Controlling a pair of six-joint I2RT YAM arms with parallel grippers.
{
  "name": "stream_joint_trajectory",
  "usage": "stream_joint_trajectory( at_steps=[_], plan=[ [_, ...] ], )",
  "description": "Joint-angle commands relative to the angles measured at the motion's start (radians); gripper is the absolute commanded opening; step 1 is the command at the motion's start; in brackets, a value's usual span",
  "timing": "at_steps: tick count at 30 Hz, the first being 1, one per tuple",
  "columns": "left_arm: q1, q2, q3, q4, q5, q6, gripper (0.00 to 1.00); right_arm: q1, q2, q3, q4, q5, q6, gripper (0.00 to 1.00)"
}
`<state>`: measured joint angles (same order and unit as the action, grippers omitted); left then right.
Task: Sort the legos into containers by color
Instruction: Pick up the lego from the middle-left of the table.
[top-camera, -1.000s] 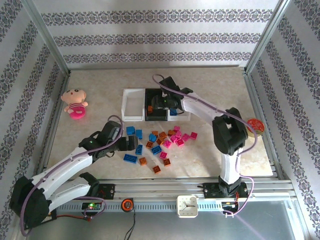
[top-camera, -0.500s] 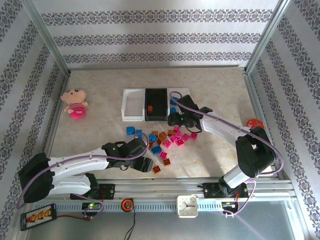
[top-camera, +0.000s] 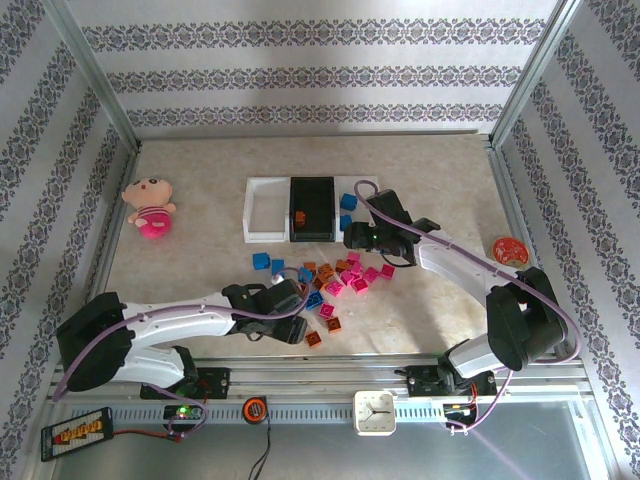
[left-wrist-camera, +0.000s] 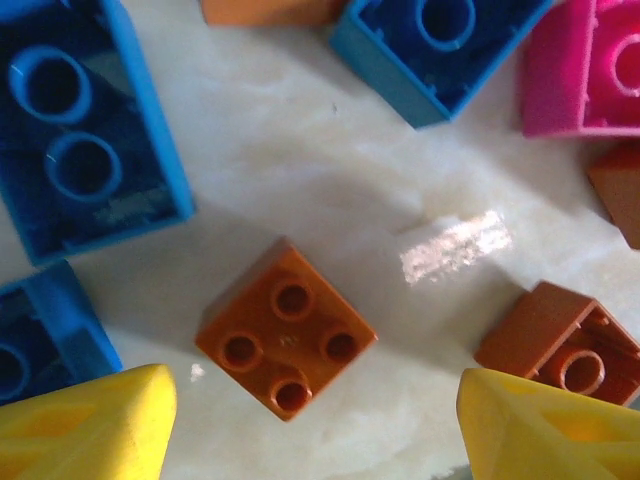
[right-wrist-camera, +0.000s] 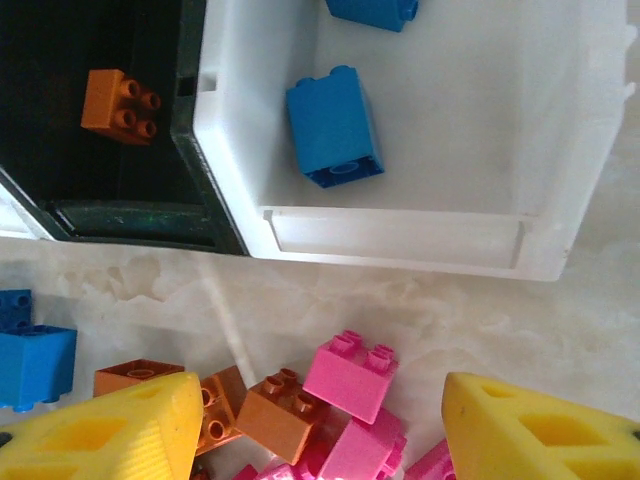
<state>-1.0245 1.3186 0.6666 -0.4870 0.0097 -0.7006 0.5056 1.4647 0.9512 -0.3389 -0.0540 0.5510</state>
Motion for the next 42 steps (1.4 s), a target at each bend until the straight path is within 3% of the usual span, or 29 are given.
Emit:
stream_joint_trajectory(
  at_steps=[1, 16, 22, 26, 29, 36, 39, 42],
  plan=[
    [0.014, 0.049, 0.064, -0.024, -0.060, 0.066, 0.73, -0.008, -0.028, -0.009, 0.019, -0.015, 0.011, 0.65],
    [0.014, 0.167, 0.069, -0.047, -0.070, 0.077, 0.61, -0.027, -0.043, -0.017, 0.024, -0.026, 0.011, 0.65],
    [0.010, 0.180, 0.070, -0.041, -0.054, 0.090, 0.62, -0.033, -0.037, -0.017, 0.022, -0.029, 0.012, 0.65],
    [0.011, 0.171, 0.072, -0.034, -0.059, 0.098, 0.53, -0.039, -0.039, -0.016, 0.021, -0.030, 0.012, 0.65],
    [0.010, 0.147, 0.080, -0.039, -0.070, 0.099, 0.39, -0.045, -0.046, -0.017, 0.016, -0.027, 0.010, 0.65],
    [0.015, 0.039, 0.168, -0.107, -0.105, 0.112, 0.35, -0.064, -0.065, -0.028, 0.014, -0.034, 0.015, 0.65],
    [0.064, 0.003, 0.264, -0.125, -0.142, 0.169, 0.35, -0.066, -0.079, -0.039, 0.014, -0.033, 0.019, 0.65],
    [0.184, 0.025, 0.350, -0.065, -0.102, 0.223, 0.35, -0.068, -0.087, -0.050, 0.016, -0.034, 0.025, 0.65]
  ],
)
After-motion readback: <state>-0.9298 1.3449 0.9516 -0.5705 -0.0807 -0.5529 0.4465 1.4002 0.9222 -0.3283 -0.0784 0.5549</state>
